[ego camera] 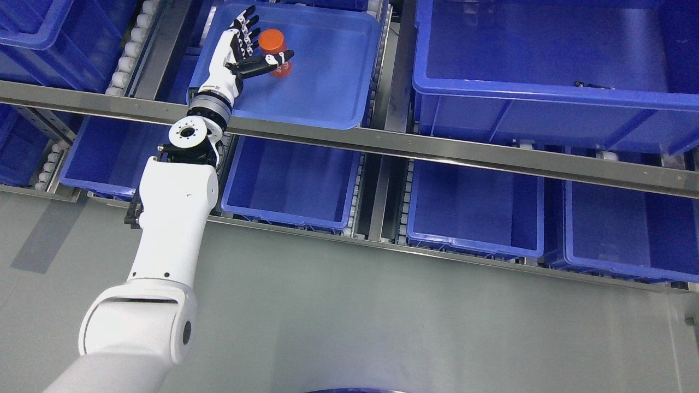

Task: Grab orange capacitor from left shelf to right desk
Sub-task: 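Close the left hand fingers around the orange capacitor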

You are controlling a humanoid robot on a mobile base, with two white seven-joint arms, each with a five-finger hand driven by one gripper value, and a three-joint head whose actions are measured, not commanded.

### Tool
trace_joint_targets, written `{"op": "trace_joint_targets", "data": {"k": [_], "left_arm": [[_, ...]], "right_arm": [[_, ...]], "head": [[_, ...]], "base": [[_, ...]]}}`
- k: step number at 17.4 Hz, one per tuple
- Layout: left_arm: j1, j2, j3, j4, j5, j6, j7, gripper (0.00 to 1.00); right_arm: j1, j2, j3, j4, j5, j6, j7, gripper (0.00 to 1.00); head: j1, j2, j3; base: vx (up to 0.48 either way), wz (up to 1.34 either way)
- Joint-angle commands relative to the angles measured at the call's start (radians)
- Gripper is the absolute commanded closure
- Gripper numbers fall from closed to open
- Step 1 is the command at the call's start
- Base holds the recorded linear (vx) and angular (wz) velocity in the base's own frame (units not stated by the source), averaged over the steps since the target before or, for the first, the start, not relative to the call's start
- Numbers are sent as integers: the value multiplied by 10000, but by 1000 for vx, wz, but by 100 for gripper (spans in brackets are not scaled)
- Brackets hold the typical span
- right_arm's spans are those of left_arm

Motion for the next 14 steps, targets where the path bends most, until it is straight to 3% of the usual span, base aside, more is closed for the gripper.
{"op": "trace_joint_targets", "data": {"k": [1, 6, 9, 14], "left_arm": [[-121, 174, -620, 1490, -254, -77, -5, 1], [-242, 174, -635, 1490, -500, -428, -5, 2], [-473, 174, -620, 1490, -531, -614, -5, 11], [-596, 174, -604, 1475, -531, -782, 11, 17]], "right_arm": [[230, -175, -107, -175, 61, -5, 2, 0], [230, -175, -107, -175, 61, -5, 2, 0], [230, -175, -107, -175, 61, -5, 2, 0], [230, -175, -107, -175, 61, -5, 2, 0]], "head": [[0, 0, 0], [0, 0, 0], [0, 0, 0], [0, 0, 0]], "base": [[0, 0], [0, 0], [0, 0], [0, 0]]}}
